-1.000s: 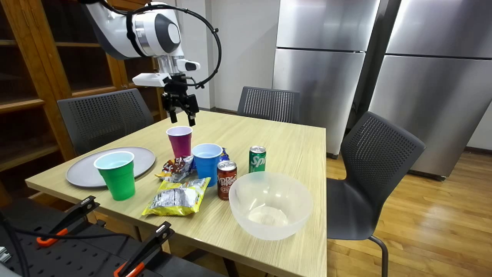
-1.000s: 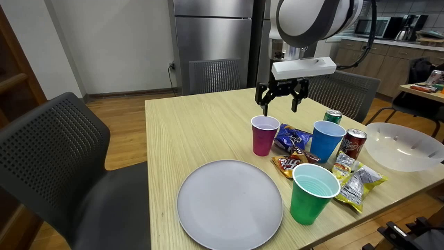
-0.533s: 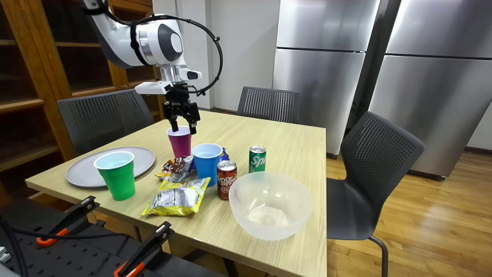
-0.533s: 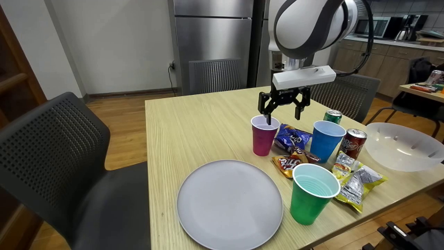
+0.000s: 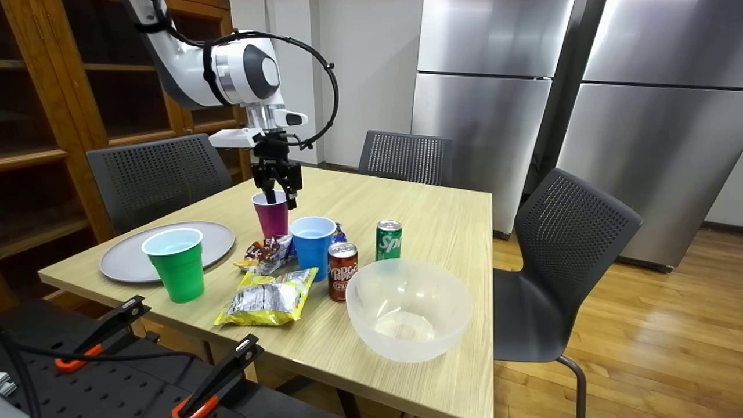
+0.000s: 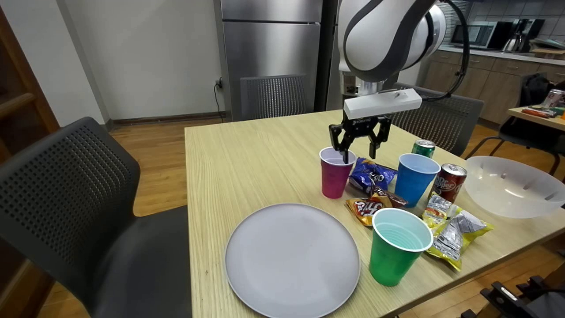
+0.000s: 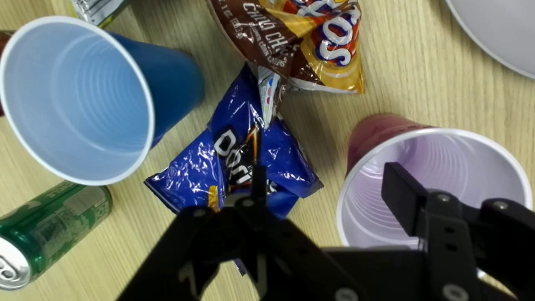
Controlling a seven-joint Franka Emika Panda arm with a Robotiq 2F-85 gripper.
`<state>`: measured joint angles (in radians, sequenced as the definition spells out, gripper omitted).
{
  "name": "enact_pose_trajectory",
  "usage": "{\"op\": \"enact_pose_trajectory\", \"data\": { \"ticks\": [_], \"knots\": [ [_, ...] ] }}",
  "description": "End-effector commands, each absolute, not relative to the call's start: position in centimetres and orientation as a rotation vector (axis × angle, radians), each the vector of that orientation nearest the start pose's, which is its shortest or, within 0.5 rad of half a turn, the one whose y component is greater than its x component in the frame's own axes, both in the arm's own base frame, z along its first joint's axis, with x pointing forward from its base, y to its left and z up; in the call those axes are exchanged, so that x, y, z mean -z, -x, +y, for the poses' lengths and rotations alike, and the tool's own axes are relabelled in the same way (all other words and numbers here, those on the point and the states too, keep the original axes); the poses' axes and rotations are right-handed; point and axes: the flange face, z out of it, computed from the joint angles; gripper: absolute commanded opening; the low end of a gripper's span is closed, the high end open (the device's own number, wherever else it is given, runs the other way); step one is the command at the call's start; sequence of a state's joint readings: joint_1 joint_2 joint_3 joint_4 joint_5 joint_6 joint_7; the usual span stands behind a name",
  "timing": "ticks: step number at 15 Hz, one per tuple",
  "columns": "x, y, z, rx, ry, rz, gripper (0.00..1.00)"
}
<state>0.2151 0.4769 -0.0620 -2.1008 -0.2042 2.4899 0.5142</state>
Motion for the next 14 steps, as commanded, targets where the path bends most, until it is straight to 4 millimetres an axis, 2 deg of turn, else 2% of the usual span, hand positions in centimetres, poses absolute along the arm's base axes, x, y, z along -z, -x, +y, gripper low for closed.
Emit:
{"op": "enact_pose_trajectory", "data": {
  "ticks": [1, 6, 8, 14],
  "knots": [
    [-18.4, -57.5, 9.6, -0.073, 3.299, 0.359, 0.42],
    [-18.6, -57.4, 10.3, -0.064, 3.298, 0.338, 0.03],
    [-18.7, -57.4, 10.5, -0.060, 3.299, 0.332, 0.00],
    [-19.5, -57.3, 11.0, -0.032, 3.299, 0.320, 0.01]
  ]
}}
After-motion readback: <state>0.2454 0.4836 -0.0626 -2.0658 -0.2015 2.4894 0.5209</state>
